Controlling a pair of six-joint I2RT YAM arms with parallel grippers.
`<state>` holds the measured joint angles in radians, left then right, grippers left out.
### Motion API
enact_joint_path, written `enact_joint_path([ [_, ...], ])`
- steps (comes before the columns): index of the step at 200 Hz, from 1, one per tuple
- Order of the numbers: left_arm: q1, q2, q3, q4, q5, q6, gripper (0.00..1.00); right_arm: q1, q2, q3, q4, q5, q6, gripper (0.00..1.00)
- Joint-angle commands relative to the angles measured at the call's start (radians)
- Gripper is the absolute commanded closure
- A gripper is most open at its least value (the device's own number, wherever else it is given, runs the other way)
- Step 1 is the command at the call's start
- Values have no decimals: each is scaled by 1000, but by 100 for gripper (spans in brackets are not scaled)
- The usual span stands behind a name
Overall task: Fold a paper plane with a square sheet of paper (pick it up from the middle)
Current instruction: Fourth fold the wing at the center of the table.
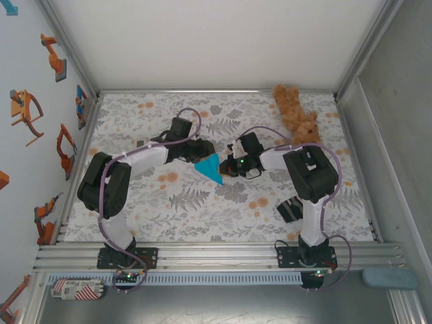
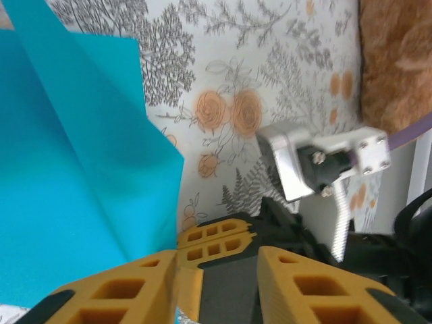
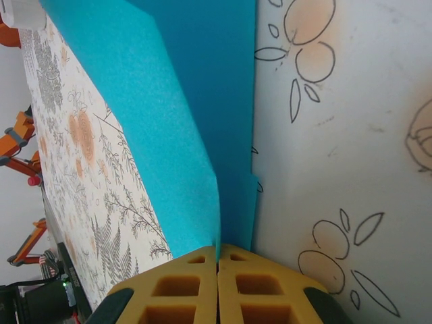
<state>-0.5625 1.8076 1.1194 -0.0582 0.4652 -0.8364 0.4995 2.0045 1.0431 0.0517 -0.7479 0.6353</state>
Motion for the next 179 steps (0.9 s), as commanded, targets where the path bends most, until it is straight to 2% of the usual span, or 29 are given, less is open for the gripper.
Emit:
enact_joint_path([
  [1,-2,36,-17,137,83,-17,71,2,67,-17,-93,67,-26,93],
  [36,0,87,-23,145,78,-18,79,-1,67,-19,-95,73,-29,93],
  [100,13,136,-39,181,92,-16,82,-6,68,-22,-96,71,-30,93],
  [143,47,135,-126,378,150,-86,82,-7,67,-20,-105,78,-35,93],
  [179,53,169,-151,465,168,-114,81,-7,71,-21,-105,76,-35,93],
])
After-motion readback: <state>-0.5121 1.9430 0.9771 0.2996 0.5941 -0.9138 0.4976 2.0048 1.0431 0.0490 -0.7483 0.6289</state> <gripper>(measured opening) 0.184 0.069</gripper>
